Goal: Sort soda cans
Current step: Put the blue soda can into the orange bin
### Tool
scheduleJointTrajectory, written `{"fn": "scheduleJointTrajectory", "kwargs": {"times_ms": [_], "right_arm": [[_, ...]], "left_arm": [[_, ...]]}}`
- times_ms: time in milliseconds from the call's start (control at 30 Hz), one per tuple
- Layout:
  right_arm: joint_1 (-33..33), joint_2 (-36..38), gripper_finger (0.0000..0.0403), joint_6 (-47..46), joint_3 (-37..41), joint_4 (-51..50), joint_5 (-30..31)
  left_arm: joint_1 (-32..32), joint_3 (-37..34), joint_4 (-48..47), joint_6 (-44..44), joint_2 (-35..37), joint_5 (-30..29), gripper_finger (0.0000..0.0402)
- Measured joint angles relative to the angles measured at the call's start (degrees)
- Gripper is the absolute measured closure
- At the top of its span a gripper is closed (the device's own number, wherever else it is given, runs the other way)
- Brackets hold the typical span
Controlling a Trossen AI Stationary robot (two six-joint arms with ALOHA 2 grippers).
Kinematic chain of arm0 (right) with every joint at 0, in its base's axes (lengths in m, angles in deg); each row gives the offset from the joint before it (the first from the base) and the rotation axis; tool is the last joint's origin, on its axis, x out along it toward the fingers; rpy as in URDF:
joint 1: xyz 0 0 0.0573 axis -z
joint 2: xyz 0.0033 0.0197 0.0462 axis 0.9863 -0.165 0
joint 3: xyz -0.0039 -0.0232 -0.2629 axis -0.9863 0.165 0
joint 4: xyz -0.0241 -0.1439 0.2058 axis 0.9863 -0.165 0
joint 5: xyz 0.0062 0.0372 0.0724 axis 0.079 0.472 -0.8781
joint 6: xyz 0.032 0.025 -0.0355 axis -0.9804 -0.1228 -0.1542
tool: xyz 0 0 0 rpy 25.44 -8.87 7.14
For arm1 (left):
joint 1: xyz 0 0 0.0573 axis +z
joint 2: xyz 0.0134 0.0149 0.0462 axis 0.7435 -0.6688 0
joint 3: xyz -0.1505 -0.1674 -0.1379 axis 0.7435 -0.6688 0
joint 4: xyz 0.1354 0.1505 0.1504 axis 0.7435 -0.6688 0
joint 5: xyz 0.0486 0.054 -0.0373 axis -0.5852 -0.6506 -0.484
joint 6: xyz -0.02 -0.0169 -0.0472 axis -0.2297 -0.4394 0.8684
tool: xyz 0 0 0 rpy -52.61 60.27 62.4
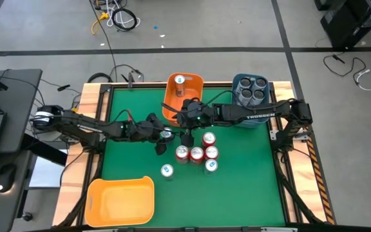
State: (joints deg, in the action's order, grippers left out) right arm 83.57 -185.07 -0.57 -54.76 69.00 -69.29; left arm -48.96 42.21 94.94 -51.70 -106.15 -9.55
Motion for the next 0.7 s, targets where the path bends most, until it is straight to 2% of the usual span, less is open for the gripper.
{"fn": "scheduleJointTrajectory", "kwargs": {"times_ms": [167,467,700], "right_arm": [[0.0,0.0,0.008,0.23,0.0,-0.2,0.0],[-0.07,1.57,0.0082,0.44,0.02,-0.83,0.0],[-0.44,4.79,0.0085,0.44,0.02,-2.4,0.05]], "left_arm": [[0.3,-0.03,1.18,-1.39,0.26,-1.21,0.017],[0.98,0.52,-1.49,-2.77,3.55,-0.72,0.0171],[1.06,11.04,-15.29,-2.76,5.35,-0.16,0.0171]]}}
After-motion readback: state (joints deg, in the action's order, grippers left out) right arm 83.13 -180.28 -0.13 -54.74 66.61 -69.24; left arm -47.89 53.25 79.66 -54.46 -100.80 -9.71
